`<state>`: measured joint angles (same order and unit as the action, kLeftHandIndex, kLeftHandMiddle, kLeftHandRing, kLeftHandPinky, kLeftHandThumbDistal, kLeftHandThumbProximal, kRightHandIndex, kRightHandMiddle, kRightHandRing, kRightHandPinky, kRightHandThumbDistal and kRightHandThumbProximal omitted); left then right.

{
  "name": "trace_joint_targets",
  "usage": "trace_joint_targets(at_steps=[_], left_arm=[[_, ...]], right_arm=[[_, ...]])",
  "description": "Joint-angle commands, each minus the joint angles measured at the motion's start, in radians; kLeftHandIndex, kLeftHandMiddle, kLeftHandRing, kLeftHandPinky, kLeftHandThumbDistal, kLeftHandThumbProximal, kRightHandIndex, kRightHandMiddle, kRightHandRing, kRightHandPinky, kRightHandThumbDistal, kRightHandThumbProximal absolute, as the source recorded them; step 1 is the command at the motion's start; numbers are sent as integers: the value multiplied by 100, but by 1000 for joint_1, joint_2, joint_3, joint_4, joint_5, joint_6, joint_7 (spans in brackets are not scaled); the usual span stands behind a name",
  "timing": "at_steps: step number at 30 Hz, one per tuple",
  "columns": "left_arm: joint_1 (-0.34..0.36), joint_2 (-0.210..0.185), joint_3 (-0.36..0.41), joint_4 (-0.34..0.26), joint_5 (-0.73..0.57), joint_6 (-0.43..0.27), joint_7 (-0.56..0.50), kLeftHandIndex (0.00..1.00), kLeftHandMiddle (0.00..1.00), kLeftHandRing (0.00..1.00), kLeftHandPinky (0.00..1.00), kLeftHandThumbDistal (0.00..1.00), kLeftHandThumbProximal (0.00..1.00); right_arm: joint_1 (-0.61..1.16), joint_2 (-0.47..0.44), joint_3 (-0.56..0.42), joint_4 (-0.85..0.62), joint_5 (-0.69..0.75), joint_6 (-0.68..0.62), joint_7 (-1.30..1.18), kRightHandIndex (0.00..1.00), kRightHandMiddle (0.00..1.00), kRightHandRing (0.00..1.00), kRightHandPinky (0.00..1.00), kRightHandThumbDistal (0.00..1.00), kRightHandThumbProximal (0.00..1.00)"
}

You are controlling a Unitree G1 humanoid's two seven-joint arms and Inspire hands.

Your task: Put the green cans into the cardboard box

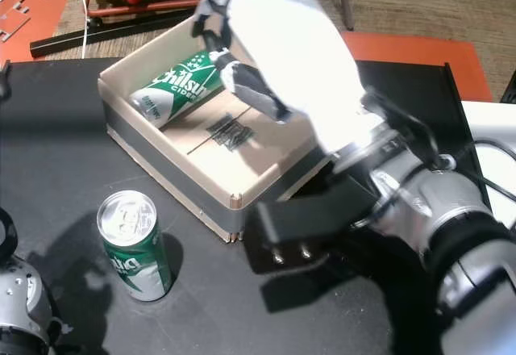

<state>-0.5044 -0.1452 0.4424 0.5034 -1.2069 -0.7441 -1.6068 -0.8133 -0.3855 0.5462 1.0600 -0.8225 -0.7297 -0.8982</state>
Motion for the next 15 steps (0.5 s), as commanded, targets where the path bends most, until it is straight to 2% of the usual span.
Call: trace_joint_targets(at_steps=[1, 4, 7, 8, 9, 11, 13, 14, 15], left_arm=[[1, 0, 5, 9, 11, 4, -8, 33, 46, 49, 60, 38, 5], [1, -6, 12, 11, 9, -6, -8, 32, 45, 49, 59, 40, 4], [-2, -3, 11, 13, 5, 3, -8, 34, 46, 50, 60, 41, 2], [-3, -3, 18, 17, 12, 1, -8, 30, 42, 46, 57, 42, 1], [-5, -5, 25, 18, 17, -10, -8, 28, 40, 45, 56, 37, 2], [-1, 1, 22, 13, 19, 9, -8, 29, 41, 46, 56, 36, 1], [-1, 4, 26, 12, 22, 9, -8, 28, 40, 45, 56, 36, 5], [-5, -4, 37, 13, 21, -11, -8, 26, 38, 44, 56, 34, 6], [-4, -14, 52, 17, 27, -18, -8, 25, 36, 41, 53, 39, 10]], right_arm=[[67, -33, -45, -68, 41, -29, -19, 21, 20, 28, 28, 51, 0], [158, -74, -101, -187, 68, -48, -7, 21, 20, 29, 30, 49, 0], [252, -107, -164, -307, 98, -86, -3, 21, 22, 30, 32, 52, 0], [287, -114, -190, -343, 130, -126, 7, 21, 23, 30, 32, 53, 0], [320, -119, -214, -373, 167, -175, 23, 22, 24, 30, 34, 55, 0], [383, -124, -255, -422, 261, -273, 87, 25, 27, 31, 35, 51, 0], [450, -132, -282, -479, 365, -370, 166, 21, 24, 30, 34, 52, 0], [481, -143, -280, -503, 432, -436, 215, 20, 23, 29, 34, 48, 0], [509, -158, -267, -524, 507, -499, 267, 19, 23, 29, 33, 48, 0]])
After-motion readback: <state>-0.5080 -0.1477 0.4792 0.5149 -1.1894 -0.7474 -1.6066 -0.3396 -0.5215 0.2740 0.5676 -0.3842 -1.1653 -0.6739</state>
